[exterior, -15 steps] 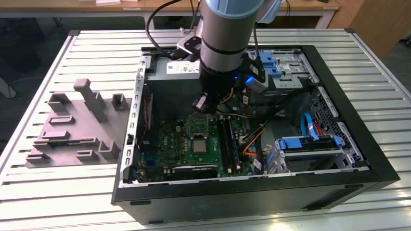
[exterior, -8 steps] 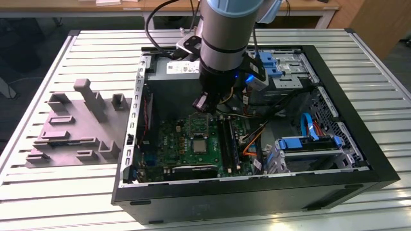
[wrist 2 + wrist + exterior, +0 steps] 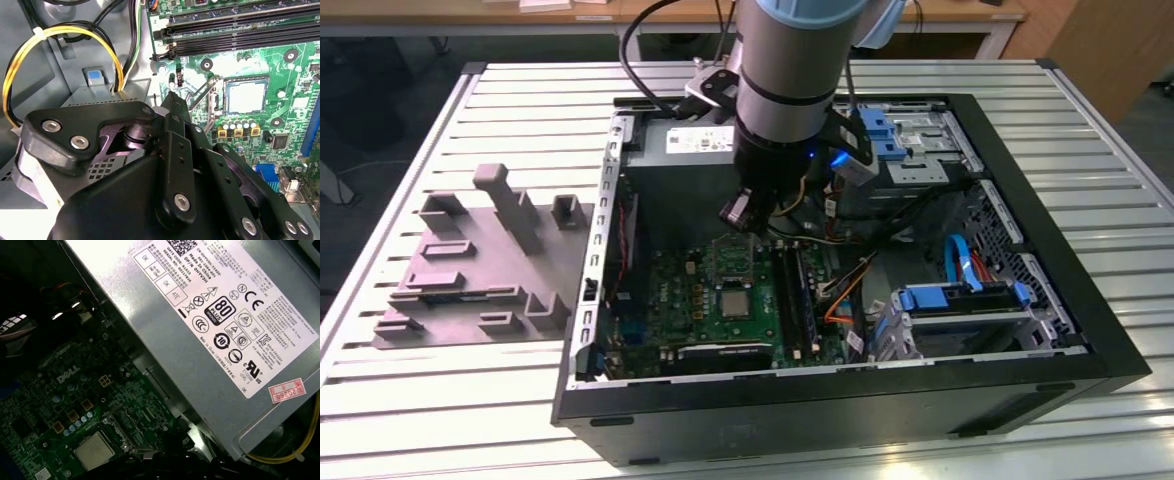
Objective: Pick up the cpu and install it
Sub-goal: 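Close the cpu cover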
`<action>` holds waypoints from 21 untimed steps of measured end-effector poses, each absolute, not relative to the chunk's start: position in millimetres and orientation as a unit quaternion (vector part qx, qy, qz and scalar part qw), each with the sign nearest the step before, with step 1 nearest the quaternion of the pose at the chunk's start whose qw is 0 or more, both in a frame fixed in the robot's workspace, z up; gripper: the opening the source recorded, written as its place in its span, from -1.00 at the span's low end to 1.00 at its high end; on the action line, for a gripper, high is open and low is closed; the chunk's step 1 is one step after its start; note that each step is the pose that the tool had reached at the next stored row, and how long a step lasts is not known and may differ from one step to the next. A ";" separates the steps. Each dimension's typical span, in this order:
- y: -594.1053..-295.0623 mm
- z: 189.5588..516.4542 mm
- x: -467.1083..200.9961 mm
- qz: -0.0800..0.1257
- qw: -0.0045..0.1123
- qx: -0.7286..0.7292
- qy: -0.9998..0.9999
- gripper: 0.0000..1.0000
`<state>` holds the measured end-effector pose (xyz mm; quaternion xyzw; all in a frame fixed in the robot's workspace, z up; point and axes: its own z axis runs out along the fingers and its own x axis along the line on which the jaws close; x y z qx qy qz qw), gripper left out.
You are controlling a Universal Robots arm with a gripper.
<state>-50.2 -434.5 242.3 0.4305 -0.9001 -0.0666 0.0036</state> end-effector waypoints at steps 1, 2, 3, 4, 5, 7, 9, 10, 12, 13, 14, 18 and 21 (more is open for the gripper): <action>-434.5 242.3 -50.2 -0.067 0.004 0.430 -0.900 -0.79; -434.5 242.3 -50.2 -0.067 0.004 0.430 -0.900 -0.79; -434.5 242.3 -50.2 -0.067 0.004 0.430 -0.900 -0.79; -434.5 242.3 -50.2 -0.067 0.004 0.430 -0.900 -0.79; -434.5 242.4 -50.2 -0.067 0.004 0.430 -0.900 -0.79; -434.5 242.4 -50.2 -0.067 0.004 0.430 -0.900 -0.79; -434.5 242.4 -50.2 -0.067 0.004 0.431 -0.900 -0.79; -434.6 242.4 -50.0 -0.067 0.004 0.433 -0.899 -0.79; -434.5 242.4 -49.5 -0.067 0.004 0.436 -0.897 -0.79; -434.5 242.4 -49.3 -0.067 0.005 0.438 -0.897 -0.79; -434.5 242.4 -49.2 -0.067 0.005 0.439 -0.896 -0.79; -434.5 242.9 -49.0 -0.067 0.005 0.447 -0.892 -0.79; -434.5 243.7 -48.9 -0.067 0.006 0.449 -0.891 -0.79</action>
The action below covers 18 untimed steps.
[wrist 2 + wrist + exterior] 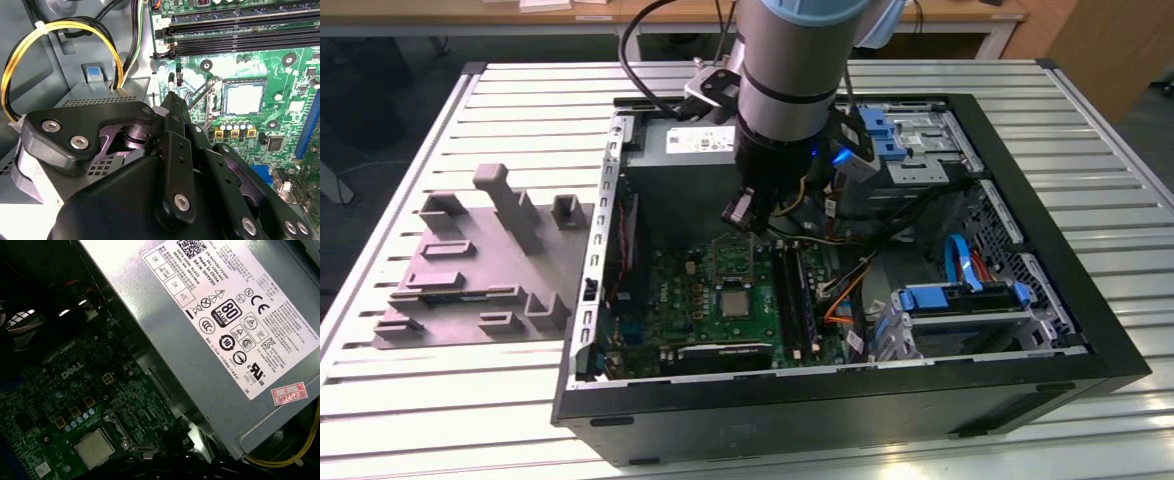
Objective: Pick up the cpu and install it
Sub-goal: 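Close the cpu cover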
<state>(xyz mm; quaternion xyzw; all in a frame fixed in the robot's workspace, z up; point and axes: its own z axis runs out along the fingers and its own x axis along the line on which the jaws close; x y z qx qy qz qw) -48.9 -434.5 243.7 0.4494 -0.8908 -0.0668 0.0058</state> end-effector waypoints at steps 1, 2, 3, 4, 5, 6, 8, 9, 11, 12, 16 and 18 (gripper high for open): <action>-434.5 243.8 -48.9 -0.067 0.006 0.450 -0.891 -0.79; -434.5 243.8 -48.9 -0.067 0.006 0.450 -0.891 -0.79; -434.5 243.9 -48.9 -0.067 0.006 0.450 -0.891 -0.79; -434.5 243.9 -49.0 -0.067 0.006 0.450 -0.891 -0.79; -434.5 243.9 -49.0 -0.067 0.006 0.450 -0.890 -0.79; -434.5 243.9 -49.0 -0.067 0.006 0.450 -0.890 -0.79; -434.5 243.9 -49.0 -0.067 0.006 0.450 -0.890 -0.79; -434.5 243.9 -49.0 -0.067 0.006 0.450 -0.890 -0.79; -434.5 244.0 -49.0 -0.067 0.006 0.451 -0.890 -0.79; -434.5 244.1 -48.9 -0.067 0.006 0.451 -0.890 -0.79; -434.5 244.3 -48.9 -0.065 0.007 0.453 -0.889 -0.79; -434.6 244.2 -48.9 -0.061 0.009 0.455 -0.889 -0.79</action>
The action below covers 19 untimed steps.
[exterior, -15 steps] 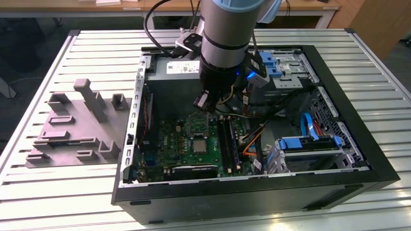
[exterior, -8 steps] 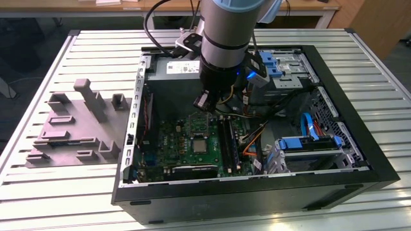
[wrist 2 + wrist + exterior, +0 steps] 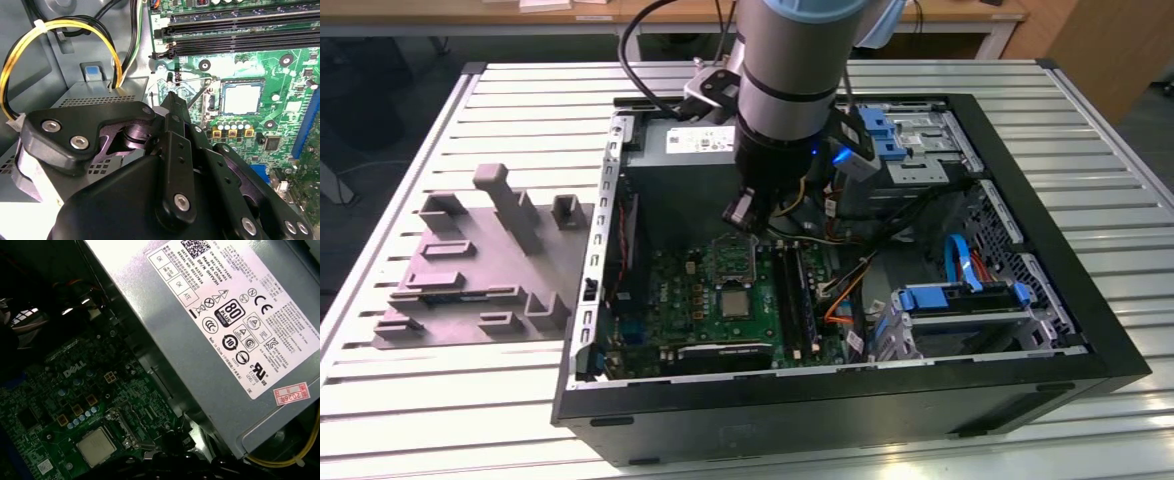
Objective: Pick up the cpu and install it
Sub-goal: 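Close the cpu cover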
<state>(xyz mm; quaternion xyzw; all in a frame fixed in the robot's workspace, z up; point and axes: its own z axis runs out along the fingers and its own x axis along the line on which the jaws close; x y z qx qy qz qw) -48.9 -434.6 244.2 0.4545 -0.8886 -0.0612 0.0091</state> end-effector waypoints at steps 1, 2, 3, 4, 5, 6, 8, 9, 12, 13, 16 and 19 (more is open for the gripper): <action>-434.6 244.2 -49.0 -0.059 0.010 0.456 -0.888 -0.79; -434.7 244.2 -49.0 -0.058 0.011 0.457 -0.888 -0.79; -434.8 244.2 -49.0 -0.056 0.012 0.458 -0.887 -0.79; -435.1 244.3 -49.1 -0.055 0.012 0.460 -0.886 -0.79; -435.2 244.3 -49.2 -0.054 0.013 0.461 -0.886 -0.79; -435.5 244.3 -49.3 -0.054 0.013 0.462 -0.885 -0.79; -435.8 244.2 -49.5 -0.052 0.014 0.465 -0.884 -0.79; -435.9 244.2 -49.6 -0.051 0.015 0.466 -0.883 -0.79; -436.7 244.2 -50.2 -0.051 0.015 0.469 -0.882 -0.79; -437.4 244.2 -50.5 -0.051 0.015 0.470 -0.881 -0.79; -440.5 244.2 -51.0 -0.051 0.015 0.472 -0.880 -0.79; -443.1 244.2 -51.2 -0.051 0.015 0.473 -0.879 -0.79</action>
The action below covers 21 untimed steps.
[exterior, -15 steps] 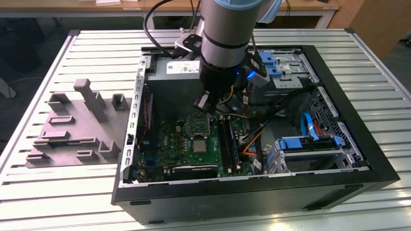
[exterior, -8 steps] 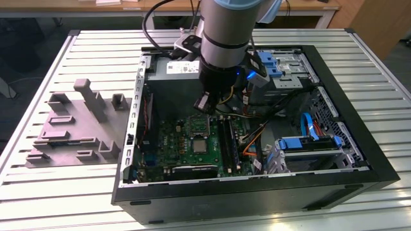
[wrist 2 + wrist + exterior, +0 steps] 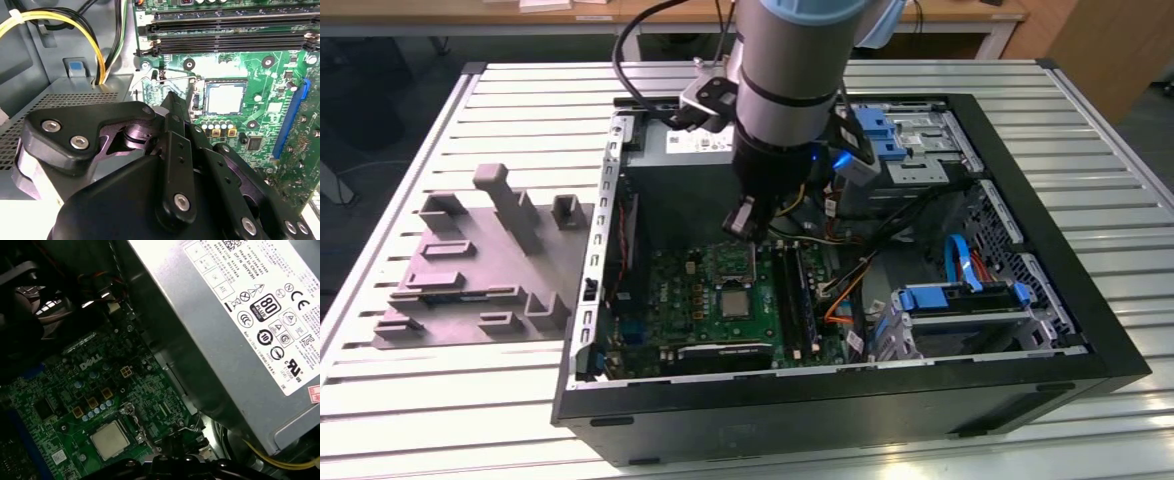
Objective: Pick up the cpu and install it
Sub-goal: 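Close the cpu cover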
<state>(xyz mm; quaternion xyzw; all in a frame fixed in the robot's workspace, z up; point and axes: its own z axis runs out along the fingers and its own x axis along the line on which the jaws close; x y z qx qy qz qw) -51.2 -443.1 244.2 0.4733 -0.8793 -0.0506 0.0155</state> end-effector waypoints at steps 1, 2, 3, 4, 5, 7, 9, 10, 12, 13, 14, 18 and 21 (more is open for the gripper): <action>-443.7 244.2 -51.2 -0.051 0.015 0.474 -0.879 -0.79; -444.4 244.2 -51.2 -0.051 0.016 0.474 -0.879 -0.79; -445.0 244.2 -51.2 -0.051 0.016 0.474 -0.879 -0.79; -445.5 244.2 -51.2 -0.051 0.016 0.475 -0.879 -0.79; -446.1 244.2 -51.2 -0.051 0.016 0.475 -0.878 -0.79; -447.1 244.2 -51.3 -0.051 0.016 0.476 -0.878 -0.79; -447.6 244.2 -51.3 -0.050 0.016 0.477 -0.878 -0.79; -447.9 244.2 -51.3 -0.050 0.016 0.477 -0.877 -0.79; -448.4 244.2 -51.3 -0.048 0.017 0.479 -0.877 -0.79; -448.6 244.2 -51.3 -0.047 0.018 0.479 -0.876 -0.79; -448.7 244.2 -51.3 -0.045 0.019 0.480 -0.876 -0.79; -448.9 244.1 -51.4 -0.035 0.025 0.484 -0.874 -0.79; -449.2 244.1 -51.5 -0.030 0.027 0.486 -0.873 -0.79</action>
